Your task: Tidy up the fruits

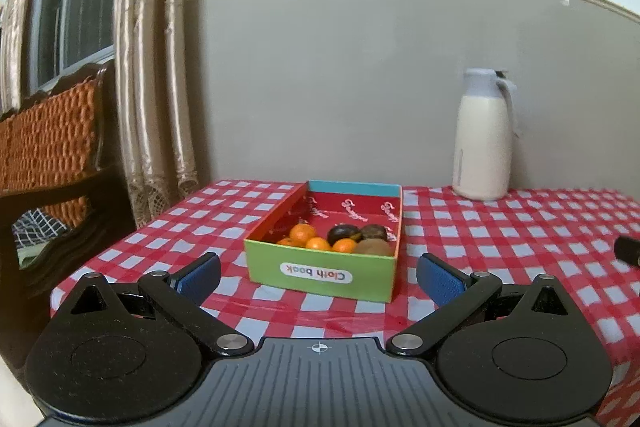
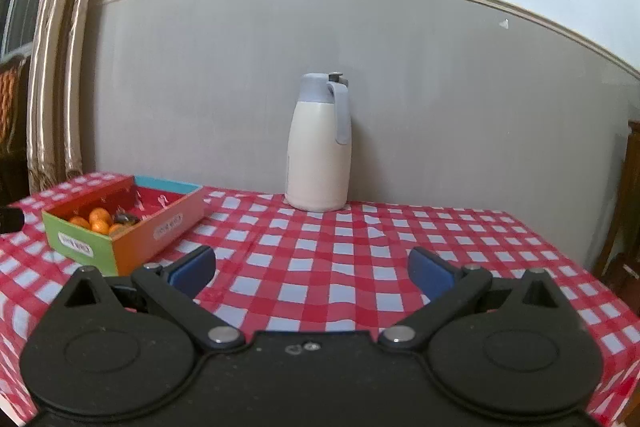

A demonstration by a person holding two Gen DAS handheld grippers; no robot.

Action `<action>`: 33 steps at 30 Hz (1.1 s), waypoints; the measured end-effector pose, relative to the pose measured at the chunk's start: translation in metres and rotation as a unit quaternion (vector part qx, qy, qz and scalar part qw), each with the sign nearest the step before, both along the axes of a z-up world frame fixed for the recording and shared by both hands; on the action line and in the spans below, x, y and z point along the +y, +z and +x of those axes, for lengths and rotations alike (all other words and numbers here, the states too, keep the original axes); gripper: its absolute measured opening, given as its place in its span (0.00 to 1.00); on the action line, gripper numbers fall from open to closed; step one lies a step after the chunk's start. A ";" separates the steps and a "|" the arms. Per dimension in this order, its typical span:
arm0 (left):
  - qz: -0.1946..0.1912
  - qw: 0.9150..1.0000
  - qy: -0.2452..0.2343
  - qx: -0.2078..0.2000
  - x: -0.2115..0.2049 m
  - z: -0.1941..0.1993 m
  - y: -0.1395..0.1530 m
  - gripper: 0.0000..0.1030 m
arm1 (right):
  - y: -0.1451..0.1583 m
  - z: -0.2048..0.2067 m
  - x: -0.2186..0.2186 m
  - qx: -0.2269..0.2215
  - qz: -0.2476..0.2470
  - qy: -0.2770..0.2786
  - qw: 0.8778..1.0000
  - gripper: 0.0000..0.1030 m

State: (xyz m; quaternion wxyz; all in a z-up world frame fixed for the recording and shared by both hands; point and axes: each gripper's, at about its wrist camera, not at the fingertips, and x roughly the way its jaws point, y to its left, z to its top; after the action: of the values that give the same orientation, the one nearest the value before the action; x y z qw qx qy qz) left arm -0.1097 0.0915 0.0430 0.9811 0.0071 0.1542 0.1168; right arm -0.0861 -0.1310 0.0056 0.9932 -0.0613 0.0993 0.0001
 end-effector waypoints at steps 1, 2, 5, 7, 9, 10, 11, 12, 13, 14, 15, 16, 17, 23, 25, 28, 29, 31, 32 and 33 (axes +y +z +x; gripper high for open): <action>0.002 1.000 -0.006 0.002 -0.001 0.001 -0.002 1.00 | 0.001 -0.001 -0.001 -0.003 0.002 0.000 1.000 1.00; 0.000 1.000 -0.011 0.005 -0.001 0.002 -0.003 1.00 | 0.001 0.000 -0.002 -0.007 0.006 0.001 1.000 1.00; -0.012 1.000 -0.014 0.003 0.001 0.003 -0.004 1.00 | 0.000 0.007 -0.004 -0.003 0.012 -0.003 1.000 1.00; -0.021 1.000 -0.014 0.007 0.004 0.004 -0.005 1.00 | -0.001 0.009 -0.005 0.001 0.020 -0.006 1.000 1.00; -0.025 1.000 -0.011 0.011 0.005 0.005 -0.006 1.00 | -0.002 0.009 -0.005 0.005 0.025 -0.008 1.000 1.00; -0.026 1.000 -0.006 0.009 0.006 0.004 -0.006 1.00 | -0.002 0.009 -0.005 0.006 0.024 -0.010 1.000 1.00; -0.027 1.000 -0.002 0.007 0.007 0.003 -0.007 1.00 | -0.002 0.009 -0.004 0.006 0.021 -0.010 1.000 1.00; -0.029 1.000 -0.001 0.004 0.007 0.003 -0.007 1.00 | -0.003 0.009 -0.002 0.005 0.017 -0.010 1.000 1.00; -0.031 1.000 -0.002 0.004 0.008 0.002 -0.007 1.00 | -0.003 0.008 -0.002 0.005 0.013 -0.010 1.000 1.00; -0.033 0.999 -0.003 0.006 0.008 0.003 -0.007 1.00 | -0.003 0.009 -0.001 0.005 0.010 -0.011 1.000 1.00; -0.034 0.999 -0.002 0.009 0.009 0.004 -0.008 1.00 | -0.003 0.008 0.000 0.006 0.007 -0.011 1.000 1.00; -0.035 0.999 -0.002 0.010 0.009 0.005 -0.008 1.00 | -0.003 0.008 0.000 0.006 0.006 -0.011 1.000 1.00; -0.035 0.999 -0.004 0.010 0.009 0.005 -0.008 1.00 | -0.003 0.008 0.000 0.005 0.005 -0.011 1.000 1.00; -0.023 1.000 -0.013 0.009 0.004 0.006 -0.008 1.00 | -0.003 0.009 -0.002 0.009 0.005 -0.012 1.000 1.00; -0.021 1.000 -0.015 0.008 0.003 0.006 -0.008 1.00 | -0.002 0.008 -0.002 0.007 0.005 -0.013 1.000 1.00; -0.021 1.000 -0.016 0.007 0.002 0.005 -0.008 1.00 | -0.002 0.009 -0.004 0.008 0.007 -0.013 1.000 1.00; -0.021 1.000 -0.016 0.007 0.002 0.005 -0.008 1.00 | -0.003 0.009 -0.004 0.008 0.008 -0.014 1.000 1.00; -0.021 1.000 -0.016 0.007 0.002 0.005 -0.008 1.00 | -0.003 0.009 -0.004 0.009 0.008 -0.014 1.000 1.00; -0.021 1.000 -0.016 0.007 0.002 0.005 -0.008 1.00 | -0.003 0.009 -0.004 0.008 0.008 -0.014 1.000 1.00; -0.021 1.000 -0.016 0.007 0.002 0.005 -0.008 1.00 | -0.003 0.009 -0.004 0.008 0.008 -0.014 1.000 1.00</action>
State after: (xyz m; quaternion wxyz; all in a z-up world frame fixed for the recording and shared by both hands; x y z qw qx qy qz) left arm -0.1047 0.0938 0.0352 0.9817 -0.0103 0.1632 0.0978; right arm -0.0774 -0.1353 0.0029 0.9927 -0.0519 0.1084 -0.0128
